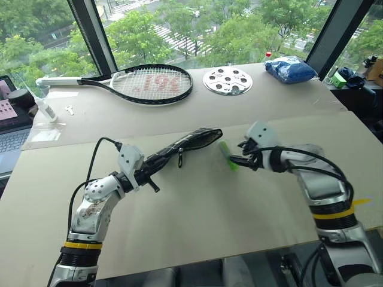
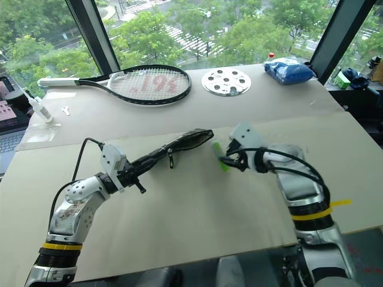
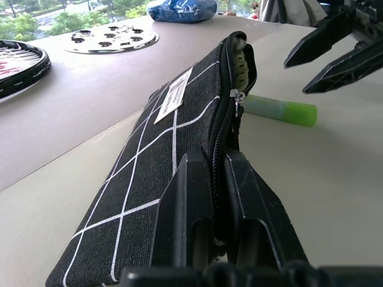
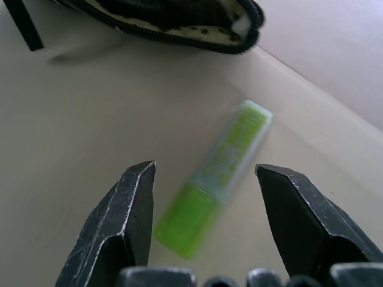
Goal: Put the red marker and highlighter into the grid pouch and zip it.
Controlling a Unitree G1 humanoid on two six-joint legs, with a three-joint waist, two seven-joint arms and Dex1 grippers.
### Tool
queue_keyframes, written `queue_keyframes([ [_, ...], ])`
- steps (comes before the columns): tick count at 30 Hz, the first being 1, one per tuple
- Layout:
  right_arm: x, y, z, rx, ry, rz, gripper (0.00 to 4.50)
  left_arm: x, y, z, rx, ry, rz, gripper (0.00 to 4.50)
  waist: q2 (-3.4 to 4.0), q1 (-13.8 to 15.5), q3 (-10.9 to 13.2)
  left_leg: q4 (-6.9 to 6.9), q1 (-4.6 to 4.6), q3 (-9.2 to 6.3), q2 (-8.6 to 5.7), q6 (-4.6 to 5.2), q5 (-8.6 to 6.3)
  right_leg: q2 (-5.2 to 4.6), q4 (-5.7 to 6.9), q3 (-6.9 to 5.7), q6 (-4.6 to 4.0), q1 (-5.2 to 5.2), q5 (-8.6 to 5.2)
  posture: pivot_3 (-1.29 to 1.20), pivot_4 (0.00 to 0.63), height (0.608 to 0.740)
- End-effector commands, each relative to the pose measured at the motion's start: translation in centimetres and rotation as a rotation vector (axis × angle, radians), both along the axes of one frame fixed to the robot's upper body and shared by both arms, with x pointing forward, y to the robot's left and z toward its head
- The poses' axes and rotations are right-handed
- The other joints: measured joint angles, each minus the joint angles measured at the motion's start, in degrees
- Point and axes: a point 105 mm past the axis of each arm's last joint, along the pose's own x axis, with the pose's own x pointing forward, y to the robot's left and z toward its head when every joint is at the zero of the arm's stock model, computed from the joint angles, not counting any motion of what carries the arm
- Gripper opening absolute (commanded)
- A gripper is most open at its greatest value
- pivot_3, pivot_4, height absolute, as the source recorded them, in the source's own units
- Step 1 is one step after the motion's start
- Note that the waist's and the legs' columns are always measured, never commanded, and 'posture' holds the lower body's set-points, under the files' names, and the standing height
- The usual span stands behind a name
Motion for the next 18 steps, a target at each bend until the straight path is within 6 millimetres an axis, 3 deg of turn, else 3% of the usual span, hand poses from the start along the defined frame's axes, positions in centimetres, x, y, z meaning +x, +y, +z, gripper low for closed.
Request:
queue_keyframes([
  [1, -0.2, 0.6, -0.1, 0.012, -0.001, -0.029, 2.98, -0.2, -0.1, 0.9, -0.003, -0.046, -0.001, 0.0, 0.0, 0.2, 0.0, 0.0, 0.0, 0.0, -0.01, 0.0, 0.0, 0.0, 0.0, 0.0, 0.0, 0.0, 0.0, 0.0, 0.15, 0.74],
  [6, 0.3, 0.4, -1.6, -0.039, 0.003, -0.067, 2.98, -0.4, -0.1, 0.8, -0.008, -0.045, 0.006, 0.0, 0.0, 0.3, 0.0, 0.02, 0.0, 0.0, -0.02, 0.0, 0.0, 0.0, 0.01, 0.0, 0.0, 0.01, 0.01, 0.0, 0.15, 0.74],
  [13, 1.0, -0.1, -1.1, -0.027, -0.024, -0.091, 2.98, -0.5, 0.1, 0.7, -0.013, -0.042, 0.015, 0.0, 0.0, 0.3, 0.0, 0.02, 0.04, 0.01, -0.01, 0.0, 0.0, 0.01, 0.0, -0.01, 0.0, 0.06, 0.02, 0.0, 0.15, 0.74],
  [18, 1.0, -0.1, -1.8, -0.028, -0.01, -0.104, 2.98, -0.5, 0.1, 0.7, -0.014, -0.041, 0.018, 0.0, 0.0, 0.3, 0.0, 0.02, 0.05, 0.01, -0.01, 0.0, 0.0, 0.01, 0.0, -0.01, 0.0, 0.06, 0.02, 0.0, 0.15, 0.74],
])
